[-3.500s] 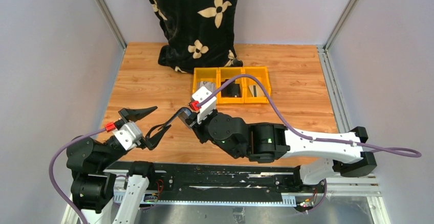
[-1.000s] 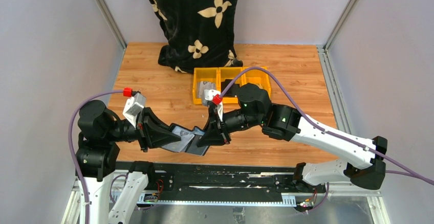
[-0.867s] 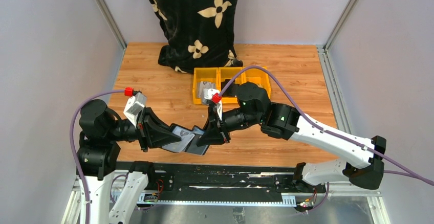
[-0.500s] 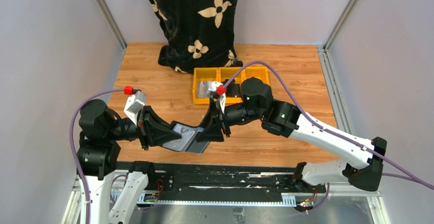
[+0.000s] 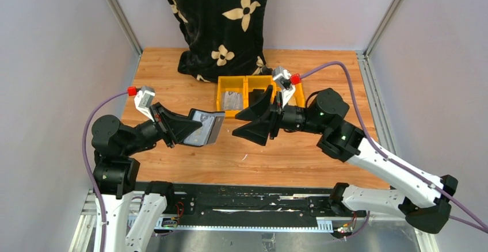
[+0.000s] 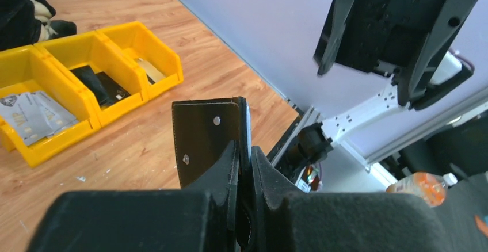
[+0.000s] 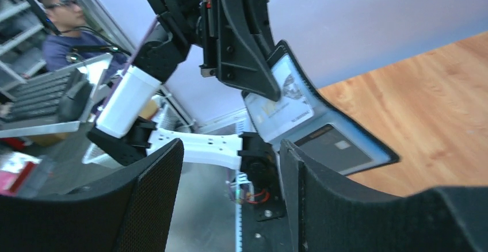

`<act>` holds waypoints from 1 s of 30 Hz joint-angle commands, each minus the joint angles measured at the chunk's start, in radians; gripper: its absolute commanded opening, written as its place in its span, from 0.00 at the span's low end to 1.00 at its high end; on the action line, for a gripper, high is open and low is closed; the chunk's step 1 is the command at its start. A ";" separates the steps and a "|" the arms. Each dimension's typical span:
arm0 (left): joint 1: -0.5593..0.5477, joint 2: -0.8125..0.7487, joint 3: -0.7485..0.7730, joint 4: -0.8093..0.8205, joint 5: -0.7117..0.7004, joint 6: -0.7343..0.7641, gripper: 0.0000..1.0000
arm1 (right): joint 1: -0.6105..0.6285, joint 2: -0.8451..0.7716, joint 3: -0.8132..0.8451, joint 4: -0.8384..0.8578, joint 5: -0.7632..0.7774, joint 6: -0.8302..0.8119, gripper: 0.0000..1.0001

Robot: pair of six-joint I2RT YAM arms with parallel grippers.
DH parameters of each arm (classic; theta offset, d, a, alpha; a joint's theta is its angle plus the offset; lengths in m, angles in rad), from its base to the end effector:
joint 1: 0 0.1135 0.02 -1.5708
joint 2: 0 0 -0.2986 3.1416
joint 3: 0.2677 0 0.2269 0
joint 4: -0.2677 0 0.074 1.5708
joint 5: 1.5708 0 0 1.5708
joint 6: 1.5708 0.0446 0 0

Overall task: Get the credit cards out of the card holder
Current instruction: Remove the credit card from the card holder.

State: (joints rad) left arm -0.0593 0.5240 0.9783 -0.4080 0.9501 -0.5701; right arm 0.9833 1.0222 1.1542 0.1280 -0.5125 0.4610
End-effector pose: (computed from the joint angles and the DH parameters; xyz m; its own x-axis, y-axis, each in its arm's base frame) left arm 0.0294 -0.0381 0.4175 -0.4175 -0.2897 -0.8613 0.7368 0.4467 -0.5074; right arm 0.0829 0.1639 0.4856 -0.3119 0.2311 -0.9216 -0.9483 -0.0158 0.3170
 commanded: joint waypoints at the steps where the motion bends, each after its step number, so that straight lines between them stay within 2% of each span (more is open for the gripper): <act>1: 0.004 -0.016 -0.029 0.148 -0.048 -0.112 0.00 | -0.006 0.080 -0.071 0.202 -0.095 0.234 0.65; 5: 0.004 -0.022 -0.037 0.197 -0.014 -0.161 0.00 | -0.004 0.157 -0.117 0.348 -0.136 0.353 0.64; 16: 0.004 -0.031 -0.046 0.233 0.047 -0.203 0.00 | -0.005 0.299 -0.097 0.515 -0.204 0.471 0.61; 30: 0.004 -0.039 -0.047 0.197 0.064 -0.158 0.00 | -0.005 0.353 -0.067 0.679 -0.263 0.584 0.41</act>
State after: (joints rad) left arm -0.0574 0.4984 0.9337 -0.2119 0.9863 -0.7506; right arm 0.9833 1.3746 1.0443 0.7139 -0.7433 1.0065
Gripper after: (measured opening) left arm 0.104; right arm 0.420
